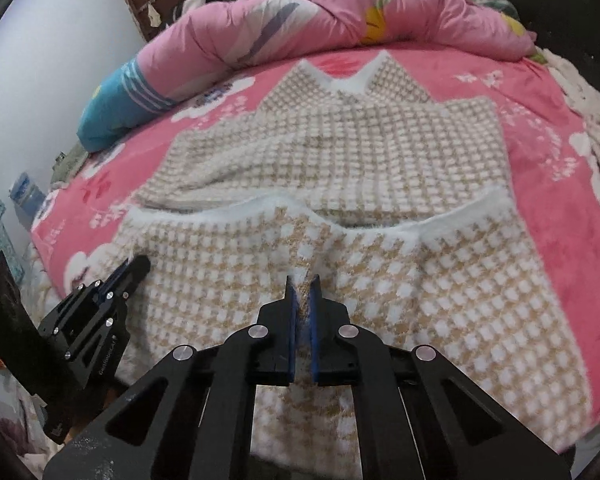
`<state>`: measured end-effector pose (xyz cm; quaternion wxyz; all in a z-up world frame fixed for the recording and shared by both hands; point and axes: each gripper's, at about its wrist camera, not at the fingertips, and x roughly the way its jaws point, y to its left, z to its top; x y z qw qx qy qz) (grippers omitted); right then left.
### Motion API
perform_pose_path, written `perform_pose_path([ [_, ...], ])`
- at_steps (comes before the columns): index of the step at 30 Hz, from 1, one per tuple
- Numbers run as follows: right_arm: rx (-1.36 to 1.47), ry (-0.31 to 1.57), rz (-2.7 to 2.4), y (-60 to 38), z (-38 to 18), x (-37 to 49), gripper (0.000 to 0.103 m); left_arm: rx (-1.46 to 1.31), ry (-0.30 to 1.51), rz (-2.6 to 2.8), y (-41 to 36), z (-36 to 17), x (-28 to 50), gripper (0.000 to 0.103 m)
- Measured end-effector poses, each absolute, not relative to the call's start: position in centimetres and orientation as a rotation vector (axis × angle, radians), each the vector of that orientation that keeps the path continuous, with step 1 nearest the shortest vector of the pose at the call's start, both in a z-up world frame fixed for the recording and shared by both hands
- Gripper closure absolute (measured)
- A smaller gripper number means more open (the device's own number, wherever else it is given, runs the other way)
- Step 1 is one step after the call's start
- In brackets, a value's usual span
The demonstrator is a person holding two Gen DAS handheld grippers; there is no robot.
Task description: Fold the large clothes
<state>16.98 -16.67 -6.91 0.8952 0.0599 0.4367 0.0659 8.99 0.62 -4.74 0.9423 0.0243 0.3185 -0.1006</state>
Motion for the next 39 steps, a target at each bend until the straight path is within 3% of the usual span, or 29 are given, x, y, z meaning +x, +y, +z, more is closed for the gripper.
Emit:
perform_pose_path([
  [1,0.104,0.917,0.134,-16.5,-8.2,17.6,0.088,0.044,0.698,-0.202,0.7,-5.8,9.7,0.096],
  [3,0.123,0.911,0.152,-17.1,-9.1,17.7,0.085,0.016,0.720,-0.208,1.2,-6.6,9.9,0.094],
  [5,0.176,0.900,0.175,-18.3,-7.9,16.8,0.073,0.015,0.713,-0.212,1.4,-6.5,9.6,0.094],
  [6,0.188,0.878,0.163,-19.3,-7.1,16.1,0.061,0.016,0.715,-0.215,1.5,-6.4,9.6,0.093],
  [9,0.184,0.789,0.065,-23.0,-4.3,13.4,0.052,0.007,0.718,-0.231,1.8,-6.6,9.5,0.093],
  [14,0.203,0.757,-0.029,-28.0,-2.9,11.3,0.051,-0.020,0.725,-0.268,2.5,-6.2,9.5,0.092],
  [19,0.126,0.811,-0.084,-27.8,-5.3,13.5,0.051,-0.125,0.737,-0.307,4.6,-5.8,9.1,0.091],
  [20,0.095,0.833,-0.099,-27.6,-6.4,14.5,0.054,-0.137,0.743,-0.309,4.9,-5.8,9.1,0.089],
  [21,0.064,0.856,-0.130,-27.7,-7.3,15.0,0.065,-0.147,0.747,-0.304,5.4,-6.0,9.1,0.088],
  [23,0.101,0.877,-0.118,-28.8,-8.8,14.9,0.067,-0.171,0.747,-0.310,6.0,-6.2,8.8,0.088],
  [28,0.164,0.822,-0.154,-30.5,-6.8,12.6,0.067,-0.226,0.741,-0.323,7.7,-5.5,8.1,0.087],
  [31,0.134,0.726,-0.109,-29.6,-3.9,10.7,0.058,-0.208,0.709,-0.317,8.2,-4.1,8.2,0.077],
  [33,0.107,0.702,0.022,-27.1,-2.3,10.4,0.058,-0.191,0.703,-0.306,8.1,-3.2,8.9,0.071],
  [39,0.115,0.862,0.287,-20.2,-5.7,15.1,0.058,-0.203,0.898,-0.174,9.1,-5.5,14.9,0.070],
])
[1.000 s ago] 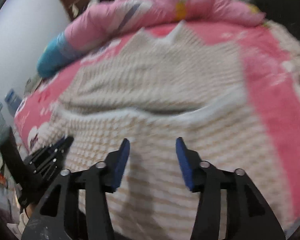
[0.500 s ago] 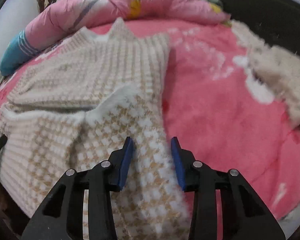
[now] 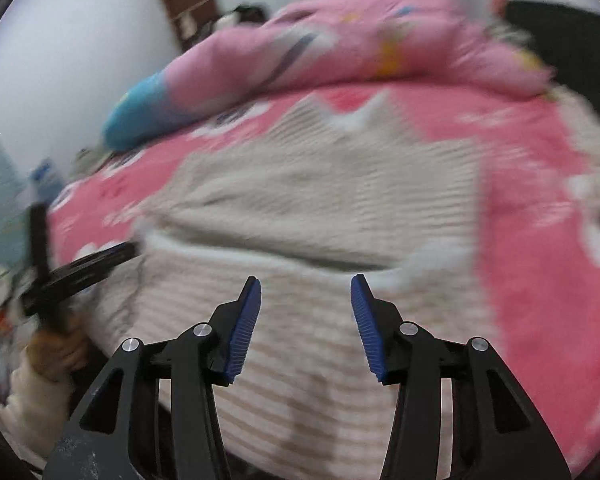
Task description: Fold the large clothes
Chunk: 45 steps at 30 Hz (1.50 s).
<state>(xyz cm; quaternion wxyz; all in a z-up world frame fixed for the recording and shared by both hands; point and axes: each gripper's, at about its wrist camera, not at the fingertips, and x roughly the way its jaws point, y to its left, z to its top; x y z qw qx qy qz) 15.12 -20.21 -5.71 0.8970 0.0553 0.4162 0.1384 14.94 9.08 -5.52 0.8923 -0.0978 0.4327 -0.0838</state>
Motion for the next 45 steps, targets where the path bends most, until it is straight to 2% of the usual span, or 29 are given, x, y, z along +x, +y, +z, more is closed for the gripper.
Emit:
perform_pose_path([
  [2,0.076,0.962,0.239,-19.6,-9.9,17.4,0.057,-0.281,0.900,-0.192,10.1,-6.7,15.6,0.070],
  [3,0.101,0.953,0.253,-19.9,-10.4,17.4,0.057,-0.290,0.882,-0.200,10.3,-6.6,15.4,0.070],
  [10,0.100,0.886,0.261,-20.4,-4.5,13.3,0.057,-0.253,0.749,-0.228,10.8,-2.7,11.3,0.070],
  [13,0.033,0.861,0.323,-18.0,-3.4,12.1,0.057,-0.243,0.701,-0.357,8.9,-1.2,9.1,0.055],
  [15,-0.021,0.913,0.302,-16.9,-5.3,13.8,0.057,-0.198,0.740,-0.375,7.0,-2.1,8.9,0.054],
  [17,-0.089,1.000,0.255,-16.1,-9.8,16.2,0.055,-0.116,0.850,-0.329,5.2,-4.7,9.8,0.054],
  [18,-0.077,0.995,0.263,-16.1,-10.1,16.5,0.054,-0.097,0.907,-0.298,4.9,-6.4,10.6,0.054],
  [20,-0.009,1.000,0.255,-17.2,-8.1,15.7,0.054,-0.128,0.878,-0.297,5.4,-6.4,10.2,0.054],
  [25,-0.018,0.885,0.282,-18.7,-3.4,8.8,0.054,-0.109,0.743,-0.386,5.2,-1.8,5.8,0.054],
  [28,-0.048,0.959,0.282,-18.1,-6.4,6.8,0.054,-0.098,0.765,-0.512,3.3,-2.5,3.8,0.054],
  [31,-0.042,1.018,0.259,-18.1,-10.9,8.1,0.053,-0.002,0.900,-0.427,1.0,-7.1,4.7,0.052],
  [36,-0.020,1.013,0.209,-19.0,-7.2,6.5,0.053,-0.021,0.861,-0.400,1.7,-5.1,3.2,0.054],
  [39,-0.074,0.932,0.221,-18.4,-5.0,4.0,0.050,-0.033,0.821,-0.473,1.9,-3.5,1.5,0.054],
  [41,-0.088,0.936,0.202,-18.3,-6.2,3.7,0.045,-0.010,0.865,-0.471,1.4,-4.3,1.3,0.054],
  [43,-0.090,1.018,0.169,-18.3,-10.4,5.3,0.042,0.035,0.924,-0.416,0.1,-6.5,2.2,0.052],
  [45,-0.089,0.990,0.176,-18.3,-10.2,4.7,0.040,0.050,0.915,-0.386,-0.5,-7.0,2.1,0.051],
])
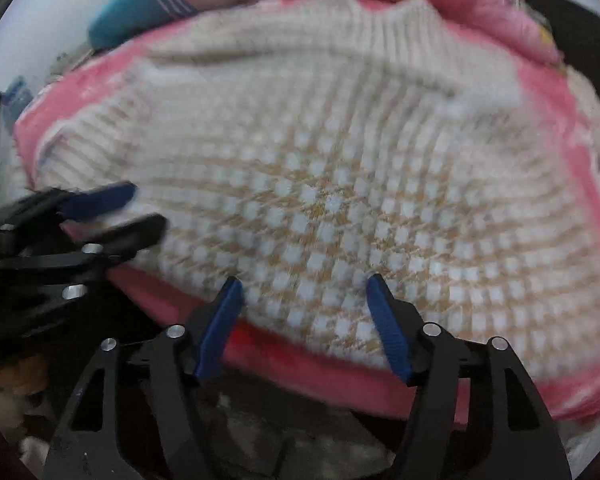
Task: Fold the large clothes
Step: 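Move both open tools over the cardigan toward its collar end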
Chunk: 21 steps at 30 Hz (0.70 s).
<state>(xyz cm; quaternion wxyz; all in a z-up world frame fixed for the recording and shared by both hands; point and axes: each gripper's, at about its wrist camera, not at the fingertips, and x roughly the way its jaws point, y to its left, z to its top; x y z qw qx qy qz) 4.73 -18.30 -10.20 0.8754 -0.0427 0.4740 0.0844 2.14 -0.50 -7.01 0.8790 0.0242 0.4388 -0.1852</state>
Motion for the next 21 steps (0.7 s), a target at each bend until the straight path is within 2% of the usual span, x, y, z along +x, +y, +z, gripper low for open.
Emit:
perform_pose_path([
  [5,-0.030,0.882,0.103,-22.5,-5.1,-0.5,0.039,0.055,0.850,-0.389,-0.1,-4.4,0.3,0.052],
  [10,0.074,0.966,0.044,-27.8,-10.6,1.0,0.036,0.003,0.946,-0.315,1.8,-7.8,0.7,0.048],
  [12,0.018,0.950,0.033,-27.5,-9.3,0.1,0.036,0.001,0.934,-0.305,1.8,-7.3,0.6,0.048],
  [15,0.088,0.931,0.022,-28.2,-6.9,-2.0,0.036,-0.011,0.893,-0.312,2.3,-5.0,-0.3,0.048],
  [17,0.136,0.891,0.009,-29.9,-5.3,-4.0,0.034,-0.054,0.825,-0.317,3.5,-3.4,-0.9,0.048],
  [18,0.159,0.882,0.005,-31.2,-4.7,-4.3,0.033,-0.076,0.797,-0.303,4.2,-2.8,-0.9,0.045],
  [21,0.216,0.900,-0.001,-32.3,-6.1,-2.5,0.023,-0.086,0.847,-0.210,5.4,-3.9,1.7,0.039],
])
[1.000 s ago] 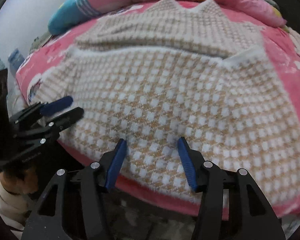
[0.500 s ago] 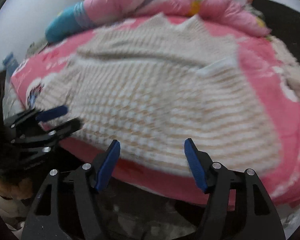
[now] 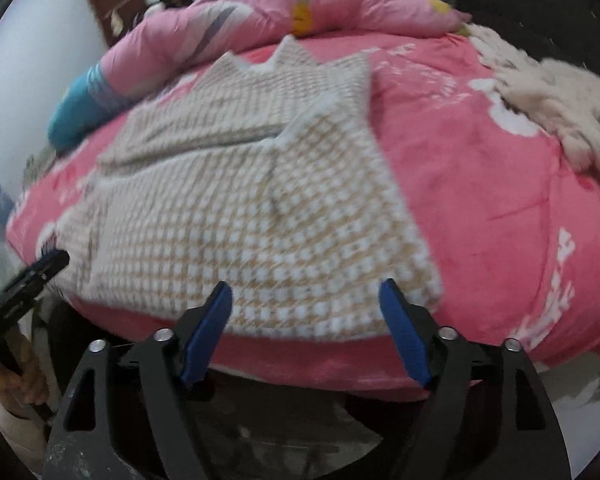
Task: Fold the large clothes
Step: 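Move both open tools over the cardigan toward its collar end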
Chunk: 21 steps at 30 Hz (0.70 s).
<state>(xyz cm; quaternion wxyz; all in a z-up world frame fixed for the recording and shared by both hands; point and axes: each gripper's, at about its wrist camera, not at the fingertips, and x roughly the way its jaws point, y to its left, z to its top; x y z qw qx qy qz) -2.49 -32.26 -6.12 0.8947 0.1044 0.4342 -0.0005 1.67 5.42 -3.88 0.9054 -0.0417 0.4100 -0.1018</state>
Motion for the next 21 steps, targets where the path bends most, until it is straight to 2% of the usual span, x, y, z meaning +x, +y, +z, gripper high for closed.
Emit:
perform_pose_path([
  [1,0.223,0.932,0.001,-31.8,-7.2,-1.3,0.022,-0.090,0.926,-0.163,6.1,-5.6,3.1,0.038],
  [3,0.232,0.989,-0.008,-32.0,-8.4,-0.3,0.022,-0.153,0.970,-0.170,7.0,-7.0,4.0,0.038],
  [4,0.233,0.983,-0.005,-31.9,-7.9,-0.3,0.021,-0.173,0.952,-0.171,7.1,-6.5,3.8,0.037],
  [5,0.239,0.981,0.000,-32.0,-7.2,-0.6,0.021,-0.175,0.948,-0.179,7.0,-6.2,3.7,0.031],
  [11,0.219,0.897,-0.023,-31.4,-2.4,-0.4,0.020,-0.124,0.932,-0.172,5.9,-4.1,2.7,0.029],
  [13,0.206,0.861,-0.004,-30.8,-1.0,-0.5,0.015,-0.089,0.893,-0.165,5.5,-2.7,2.1,0.025],
  [18,0.141,0.853,0.060,-27.5,-0.3,1.4,0.012,-0.043,0.822,-0.200,4.2,-0.1,3.3,0.015],
  [21,0.106,0.849,0.095,-25.6,-0.5,3.2,0.012,-0.009,0.817,-0.221,2.6,0.3,4.9,0.013],
])
